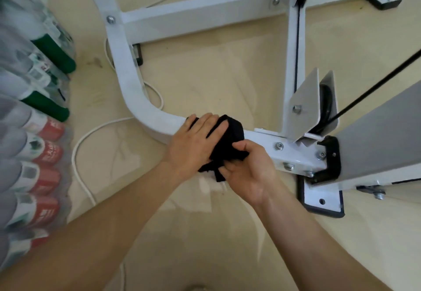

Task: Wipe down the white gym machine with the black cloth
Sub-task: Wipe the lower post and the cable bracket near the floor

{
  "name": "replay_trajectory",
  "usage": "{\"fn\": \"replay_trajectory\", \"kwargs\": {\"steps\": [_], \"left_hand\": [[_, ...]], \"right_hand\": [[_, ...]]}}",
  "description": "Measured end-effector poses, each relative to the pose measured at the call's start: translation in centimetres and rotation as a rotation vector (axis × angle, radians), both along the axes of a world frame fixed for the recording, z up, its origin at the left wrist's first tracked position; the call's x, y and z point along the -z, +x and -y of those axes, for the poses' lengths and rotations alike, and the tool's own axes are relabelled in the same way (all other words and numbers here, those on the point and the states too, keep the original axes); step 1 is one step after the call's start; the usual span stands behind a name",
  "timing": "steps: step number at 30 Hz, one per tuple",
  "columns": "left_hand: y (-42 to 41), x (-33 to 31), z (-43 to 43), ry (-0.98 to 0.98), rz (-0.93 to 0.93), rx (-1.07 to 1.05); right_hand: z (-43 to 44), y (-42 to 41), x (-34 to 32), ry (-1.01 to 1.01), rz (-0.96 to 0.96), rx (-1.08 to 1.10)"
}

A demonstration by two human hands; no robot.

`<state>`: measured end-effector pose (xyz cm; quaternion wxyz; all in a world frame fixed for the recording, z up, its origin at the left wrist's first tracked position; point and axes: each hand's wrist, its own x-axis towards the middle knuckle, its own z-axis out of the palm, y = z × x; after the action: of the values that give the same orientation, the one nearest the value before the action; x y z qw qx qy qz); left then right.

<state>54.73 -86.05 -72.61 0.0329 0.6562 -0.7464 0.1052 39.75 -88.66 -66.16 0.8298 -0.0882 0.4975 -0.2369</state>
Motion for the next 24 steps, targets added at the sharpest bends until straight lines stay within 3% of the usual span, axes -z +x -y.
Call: {"fn": "replay_trajectory", "kwargs": {"steps": [6, 12, 16, 20, 22, 24], "left_hand": [[8.2, -1.3, -0.5, 0.222, 0.035, -0.067], [13.7, -3.0, 0.2, 0.362, 0.127, 0.033], [14.3, -4.3, 1.0, 0.472, 0.058, -0.023], [9.2, -4.8, -0.2, 0.578, -0.114, -0.128], [5.9, -3.6, -1.5, 0.451, -0.192, -0.107], [4.2, -2.5, -1.3, 0.289, -0.144, -0.096]], "right_hand": [[0.5, 0.4, -1.2, -0.106, -0.218, -0.304], [1.1, -0.5, -2.5, -0.277, -0.362, -0.419], [0.4, 1.4, -2.7, -0.765, -0.598, -0.418], [-1.1, 2.7, -0.2, -1.506, -1.081, -1.179], [-1.0, 2.6, 0.6, -1.517, -1.246, -1.317], [-0.7, 2.0, 0.8, -1.434, -1.325, -1.323]]}}
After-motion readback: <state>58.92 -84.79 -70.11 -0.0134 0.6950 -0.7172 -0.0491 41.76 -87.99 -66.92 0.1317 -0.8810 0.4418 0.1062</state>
